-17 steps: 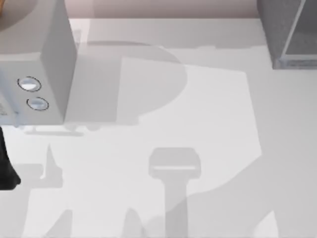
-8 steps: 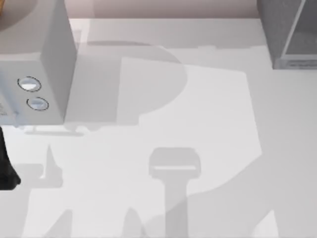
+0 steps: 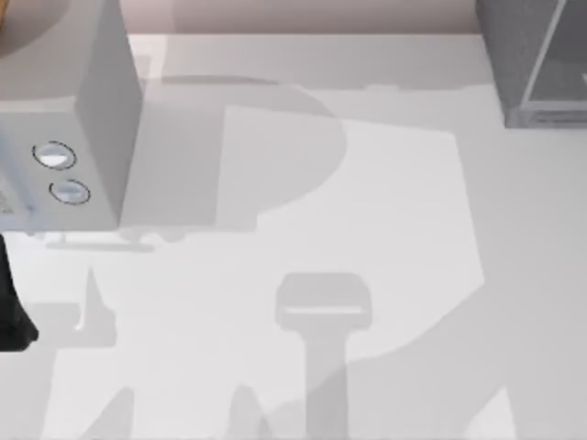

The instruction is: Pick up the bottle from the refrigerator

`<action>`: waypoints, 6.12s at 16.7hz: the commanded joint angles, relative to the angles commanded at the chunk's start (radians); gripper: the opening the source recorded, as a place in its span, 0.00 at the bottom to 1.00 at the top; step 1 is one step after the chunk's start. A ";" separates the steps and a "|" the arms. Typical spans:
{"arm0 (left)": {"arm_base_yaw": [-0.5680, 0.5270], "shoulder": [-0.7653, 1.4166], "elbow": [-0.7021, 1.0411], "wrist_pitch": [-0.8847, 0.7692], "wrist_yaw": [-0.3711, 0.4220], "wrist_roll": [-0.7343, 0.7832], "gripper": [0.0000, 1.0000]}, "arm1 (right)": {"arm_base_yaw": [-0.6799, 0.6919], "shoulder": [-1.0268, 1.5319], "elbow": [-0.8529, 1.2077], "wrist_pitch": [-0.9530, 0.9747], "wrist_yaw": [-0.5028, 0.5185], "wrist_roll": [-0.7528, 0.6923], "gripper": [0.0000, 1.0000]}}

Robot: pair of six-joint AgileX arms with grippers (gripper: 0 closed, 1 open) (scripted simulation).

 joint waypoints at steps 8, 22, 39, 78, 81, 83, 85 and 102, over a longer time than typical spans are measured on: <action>0.000 0.000 0.000 0.000 0.000 0.000 1.00 | 0.000 -0.098 0.041 -0.139 -0.001 0.001 0.00; 0.000 0.000 0.000 0.000 0.000 0.000 1.00 | -0.061 -0.379 -0.418 0.029 -0.066 0.004 0.00; 0.000 0.000 0.000 0.000 0.000 0.000 1.00 | 0.027 -0.902 -0.684 -0.223 0.016 -0.004 0.00; 0.000 0.000 0.000 0.000 0.000 0.000 1.00 | 0.570 -1.179 -0.931 -0.277 0.550 0.004 0.00; 0.000 0.000 0.000 0.000 0.000 0.000 1.00 | 0.648 -0.903 -0.827 -0.122 0.630 0.009 0.00; 0.000 0.000 0.000 0.000 0.000 0.000 1.00 | 0.695 -0.748 -0.762 -0.026 0.677 0.012 0.00; 0.000 0.000 0.000 0.000 0.000 0.000 1.00 | 0.736 -0.610 -0.704 0.059 0.718 0.014 0.00; 0.000 0.000 0.000 0.000 0.000 0.000 1.00 | 0.769 -0.254 -0.515 0.247 0.754 0.014 0.00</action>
